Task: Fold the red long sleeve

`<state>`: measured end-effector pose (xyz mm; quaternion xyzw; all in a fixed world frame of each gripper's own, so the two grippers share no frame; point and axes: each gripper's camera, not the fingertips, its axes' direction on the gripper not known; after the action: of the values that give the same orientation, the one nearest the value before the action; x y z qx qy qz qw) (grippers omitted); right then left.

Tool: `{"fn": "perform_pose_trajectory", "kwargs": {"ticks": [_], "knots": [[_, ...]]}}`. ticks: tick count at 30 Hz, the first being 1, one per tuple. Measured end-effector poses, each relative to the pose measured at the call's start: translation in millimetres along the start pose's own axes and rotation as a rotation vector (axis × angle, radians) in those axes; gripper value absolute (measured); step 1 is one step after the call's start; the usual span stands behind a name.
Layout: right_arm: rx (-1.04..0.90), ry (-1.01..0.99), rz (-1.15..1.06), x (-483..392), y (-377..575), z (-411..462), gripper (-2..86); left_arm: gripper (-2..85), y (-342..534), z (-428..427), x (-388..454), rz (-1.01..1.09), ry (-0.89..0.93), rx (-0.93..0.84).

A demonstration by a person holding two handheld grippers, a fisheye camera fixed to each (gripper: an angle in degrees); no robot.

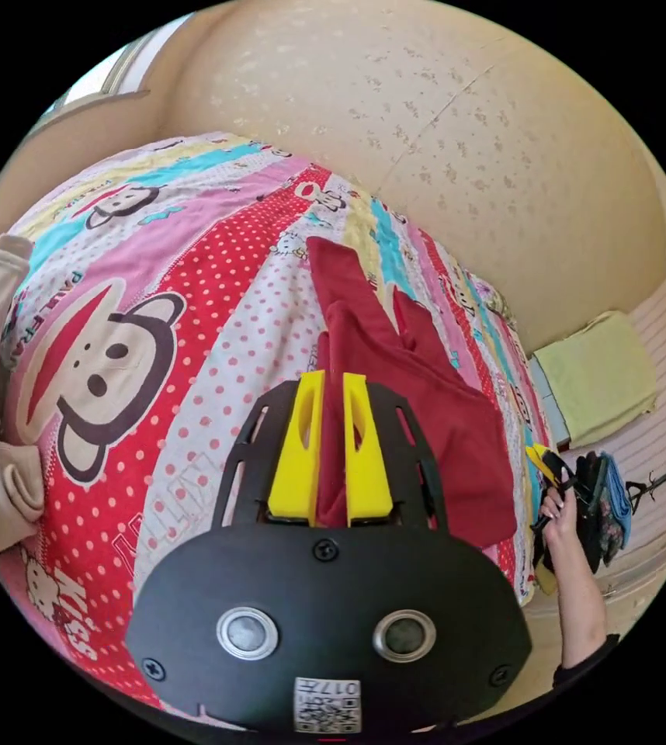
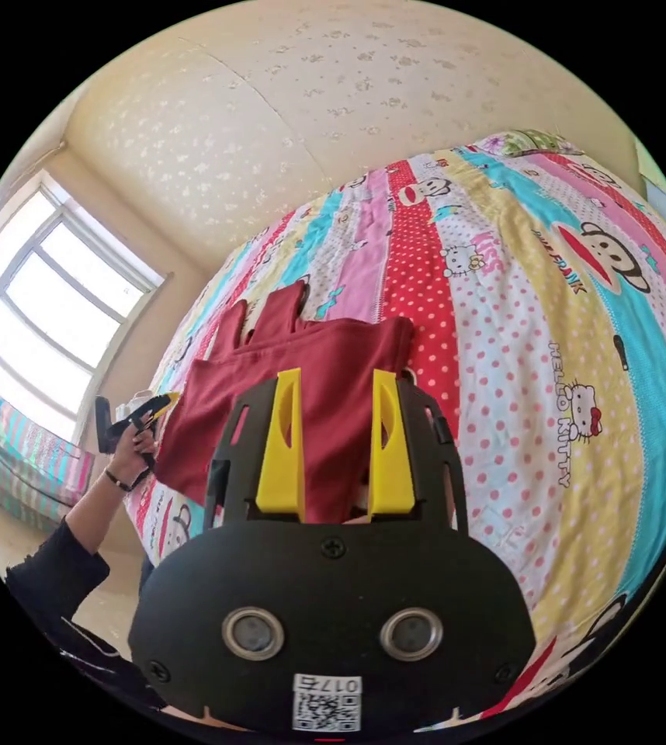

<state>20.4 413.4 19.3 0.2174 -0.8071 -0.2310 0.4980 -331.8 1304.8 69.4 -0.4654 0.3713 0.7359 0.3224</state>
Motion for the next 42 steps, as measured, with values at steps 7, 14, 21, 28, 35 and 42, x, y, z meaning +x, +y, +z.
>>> {"fn": "perform_pose_trajectory", "kwargs": {"ticks": [7,14,21,28,35,42], "knots": [[0.097,0.211,-0.013,5,25,60,14.3,5.8,35,37,-18,0.021,0.045,0.076],[0.178,0.537,-0.374,-81,63,74,4.3,5.0,43,40,-33,0.012,0.095,0.094],[0.212,0.349,-0.223,-83,59,-3,3.2,2.0,43,-12,-24,0.072,0.172,0.095],[0.329,-0.323,-0.173,-61,147,-169,2.7,0.2,102,-121,-1,0.356,0.596,-0.019],[0.276,-0.341,-0.081,-12,328,-223,2.4,-0.6,277,-212,-96,0.235,0.777,0.000],[0.176,-0.244,0.245,43,422,-211,1.2,-1.0,385,-231,-124,0.191,0.549,-0.213]]}}
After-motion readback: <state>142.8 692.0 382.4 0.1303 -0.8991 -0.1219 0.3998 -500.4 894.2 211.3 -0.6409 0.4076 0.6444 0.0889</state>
